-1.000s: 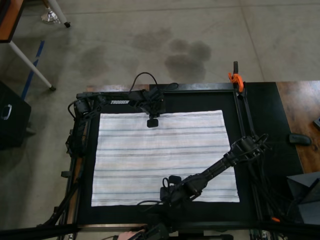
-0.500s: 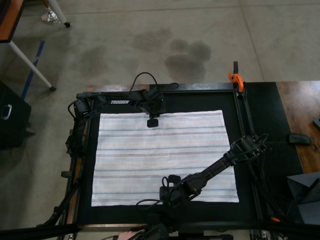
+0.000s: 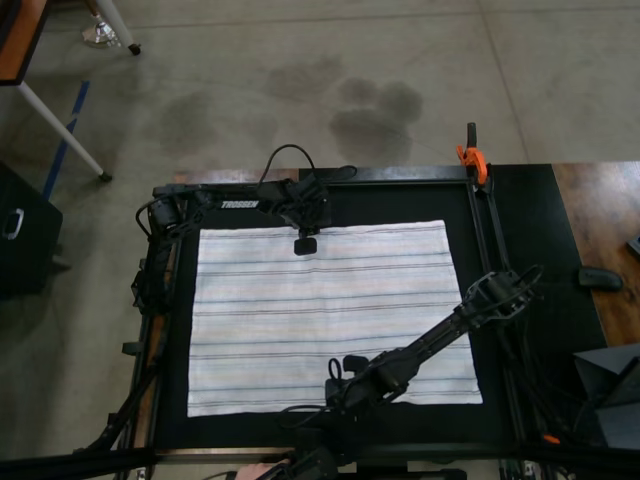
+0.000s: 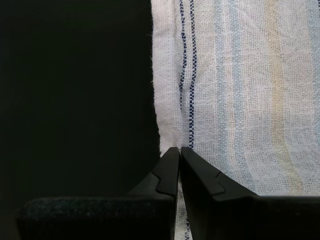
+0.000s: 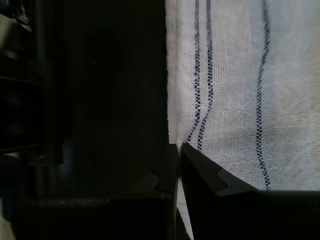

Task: Fold the towel

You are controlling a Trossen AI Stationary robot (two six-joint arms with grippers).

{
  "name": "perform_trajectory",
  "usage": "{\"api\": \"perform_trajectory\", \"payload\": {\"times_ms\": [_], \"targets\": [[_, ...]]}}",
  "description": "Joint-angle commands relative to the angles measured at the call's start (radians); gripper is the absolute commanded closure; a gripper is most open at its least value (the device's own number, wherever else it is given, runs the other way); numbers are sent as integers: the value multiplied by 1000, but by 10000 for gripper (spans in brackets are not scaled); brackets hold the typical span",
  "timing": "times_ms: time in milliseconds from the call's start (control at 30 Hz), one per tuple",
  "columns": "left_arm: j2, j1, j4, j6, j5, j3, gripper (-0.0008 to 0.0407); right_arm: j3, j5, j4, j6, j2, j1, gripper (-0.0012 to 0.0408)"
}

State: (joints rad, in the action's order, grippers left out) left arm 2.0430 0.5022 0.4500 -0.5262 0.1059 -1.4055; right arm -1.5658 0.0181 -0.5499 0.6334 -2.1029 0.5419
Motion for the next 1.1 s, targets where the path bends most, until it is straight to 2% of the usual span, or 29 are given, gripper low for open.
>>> {"api": "perform_trajectory", "payload": {"times_ms": [0,367,867,1067], "targets": [[-2,0,3,-2,0,0,399,7,-11,3,11,19,-2,396],[-63,5,6,6,0,0,399,-17,-36,-8,43,44,-2,397],[-245,27,21,38,8,0,399,-16,-186,-140,189,181,0,396],[-327,49,48,60,6,0,399,-16,-277,-220,231,255,0,396]]}}
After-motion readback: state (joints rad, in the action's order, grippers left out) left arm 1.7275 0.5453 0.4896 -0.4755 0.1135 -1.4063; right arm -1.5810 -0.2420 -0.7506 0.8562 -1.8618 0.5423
